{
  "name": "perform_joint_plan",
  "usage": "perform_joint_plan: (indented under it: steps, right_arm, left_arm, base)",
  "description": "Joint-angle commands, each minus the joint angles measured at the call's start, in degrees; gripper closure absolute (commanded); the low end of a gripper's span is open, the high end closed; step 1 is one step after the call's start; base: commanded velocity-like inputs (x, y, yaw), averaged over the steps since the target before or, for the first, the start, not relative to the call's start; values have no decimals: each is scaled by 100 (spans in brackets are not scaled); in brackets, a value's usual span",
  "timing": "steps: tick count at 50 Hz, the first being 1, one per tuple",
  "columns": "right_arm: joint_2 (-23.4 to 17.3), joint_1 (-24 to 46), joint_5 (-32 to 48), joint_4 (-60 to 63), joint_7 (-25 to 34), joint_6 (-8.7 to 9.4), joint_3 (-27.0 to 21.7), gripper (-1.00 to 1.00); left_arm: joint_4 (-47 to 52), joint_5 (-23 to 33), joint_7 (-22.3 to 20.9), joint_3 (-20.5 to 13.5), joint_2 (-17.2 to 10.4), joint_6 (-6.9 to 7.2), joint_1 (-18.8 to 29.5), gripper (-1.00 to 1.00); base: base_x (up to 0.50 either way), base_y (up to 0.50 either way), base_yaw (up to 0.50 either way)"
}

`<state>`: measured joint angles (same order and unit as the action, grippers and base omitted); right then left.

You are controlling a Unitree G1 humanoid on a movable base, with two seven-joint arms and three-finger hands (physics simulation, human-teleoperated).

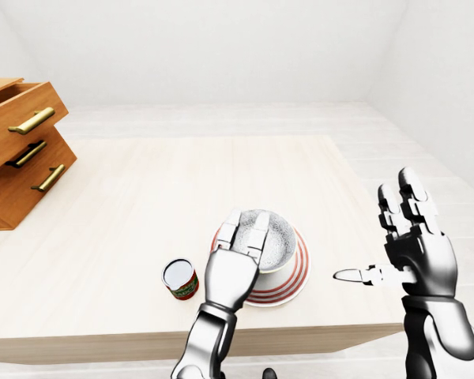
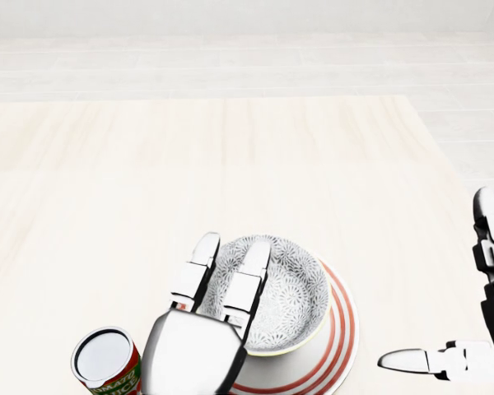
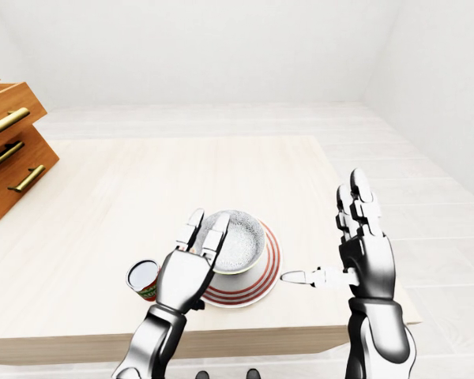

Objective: Put the bowl on the plate.

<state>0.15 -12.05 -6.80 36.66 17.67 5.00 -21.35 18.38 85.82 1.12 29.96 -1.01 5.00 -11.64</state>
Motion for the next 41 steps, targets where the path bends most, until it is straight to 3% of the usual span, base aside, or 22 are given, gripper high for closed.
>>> perform_joint_plan:
  steps: [1, 6, 12, 19, 25, 39, 41]
  right_arm:
    - [33, -50, -1, 67, 25, 0, -14, -100]
    - [58, -87, -2, 129, 40, 0, 12, -100]
    - [114, -198, 59, 237, 78, 0, 64, -100]
    - [146, -219, 71, 443, 90, 0, 58, -100]
    - [170, -247, 39, 616, 116, 0, 0, -100]
    - [260, -285, 110, 655, 183, 0, 17, -100]
    - [262, -277, 125, 638, 173, 0, 30, -100]
  left_arm:
    - [567, -23, -323, -121, -99, 0, -58, -100]
    - [711, -118, -486, -411, -138, 0, 22, -100]
    - [1108, -598, -1291, -1021, -137, 0, 256, -100]
    - [1519, -776, -1825, -1531, -97, 0, 324, -100]
    - [1631, -1053, -2450, -2022, -17, 0, 662, -100]
    - [1912, -1489, -3051, -2851, -76, 0, 998, -100]
    - [2152, -1628, -3311, -2979, -74, 0, 1021, -100]
  base:
    - [0, 0, 0]
    - [0, 0, 0]
    - [0, 0, 0]
    - [0, 0, 0]
    - [0, 0, 0]
    - [0, 0, 0]
    - [0, 0, 0]
